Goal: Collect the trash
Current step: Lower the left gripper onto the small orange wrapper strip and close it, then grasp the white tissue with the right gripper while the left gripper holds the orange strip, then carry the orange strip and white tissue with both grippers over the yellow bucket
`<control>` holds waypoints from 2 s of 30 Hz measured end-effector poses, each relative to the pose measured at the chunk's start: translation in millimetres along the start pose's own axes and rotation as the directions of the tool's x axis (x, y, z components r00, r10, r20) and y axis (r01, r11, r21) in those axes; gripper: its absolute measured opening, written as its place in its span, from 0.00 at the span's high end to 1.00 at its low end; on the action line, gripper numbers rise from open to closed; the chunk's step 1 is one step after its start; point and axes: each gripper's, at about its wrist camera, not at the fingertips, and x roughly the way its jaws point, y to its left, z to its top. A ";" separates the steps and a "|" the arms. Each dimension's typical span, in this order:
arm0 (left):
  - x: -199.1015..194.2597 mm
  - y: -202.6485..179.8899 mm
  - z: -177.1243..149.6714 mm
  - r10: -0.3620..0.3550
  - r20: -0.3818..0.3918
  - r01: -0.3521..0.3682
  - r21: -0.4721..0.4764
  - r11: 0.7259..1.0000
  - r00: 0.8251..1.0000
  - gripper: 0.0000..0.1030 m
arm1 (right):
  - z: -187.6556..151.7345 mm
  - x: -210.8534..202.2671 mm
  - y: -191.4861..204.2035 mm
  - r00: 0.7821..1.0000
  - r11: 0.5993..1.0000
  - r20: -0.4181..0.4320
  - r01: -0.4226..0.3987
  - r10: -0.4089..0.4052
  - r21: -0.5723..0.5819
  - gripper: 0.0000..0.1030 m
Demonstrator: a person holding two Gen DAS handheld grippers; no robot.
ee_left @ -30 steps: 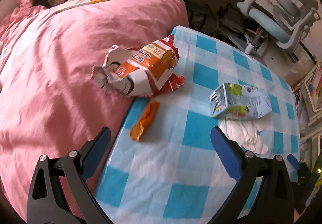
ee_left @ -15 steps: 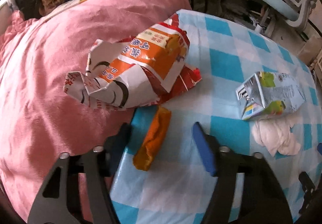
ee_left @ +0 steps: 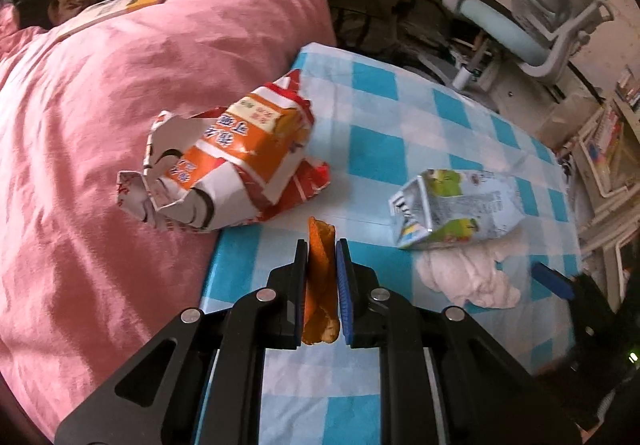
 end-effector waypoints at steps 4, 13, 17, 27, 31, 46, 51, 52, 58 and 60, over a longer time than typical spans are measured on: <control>-5.9 -4.5 -0.3 -0.005 0.006 0.005 0.007 1.000 1.000 0.87 | 2.0 15.6 -7.8 0.999 0.998 -0.026 -0.032 0.034 0.062 0.22; -6.8 -21.6 -1.9 -0.012 0.012 0.011 0.048 0.999 1.000 0.87 | -0.4 3.7 5.2 0.999 0.999 -0.007 -0.054 0.054 -0.006 0.84; -14.4 -28.0 -5.7 -0.019 0.028 0.017 0.064 0.998 0.999 0.87 | -2.1 -15.6 5.1 0.994 0.994 0.022 -0.105 0.105 0.003 0.86; -34.1 -45.7 -24.7 0.000 0.068 -0.007 0.111 0.994 0.998 0.87 | -13.1 -73.1 2.3 0.980 0.985 0.112 -0.170 0.165 0.030 0.86; -45.1 -51.6 -34.5 0.008 0.089 -0.019 0.129 0.991 0.996 0.87 | -20.5 -86.2 -0.5 0.979 0.985 0.120 -0.168 0.162 0.041 0.86; -98.8 -70.5 -91.1 0.015 0.179 -0.051 0.197 0.979 0.984 0.87 | -87.5 -134.7 9.5 0.970 0.976 0.135 -0.211 0.202 0.054 0.86; -113.6 -78.7 -114.6 -0.004 0.192 -0.035 0.197 0.980 0.981 0.87 | -112.4 -144.8 24.3 0.966 0.972 0.121 -0.233 0.227 0.036 0.85; -114.2 -80.0 -118.2 -0.003 0.192 -0.036 0.201 0.979 0.981 0.87 | -117.5 -147.3 28.7 0.965 0.971 0.117 -0.239 0.235 0.026 0.85; -120.1 -85.3 -148.8 0.014 0.184 -0.053 0.205 0.977 0.983 0.87 | -143.3 -159.0 54.1 0.955 0.957 0.075 -0.284 0.287 -0.058 0.84; -121.9 -85.4 -157.8 0.014 0.180 -0.050 0.196 0.979 0.984 0.87 | -153.5 -162.4 62.2 0.951 0.950 0.053 -0.301 0.305 -0.080 0.84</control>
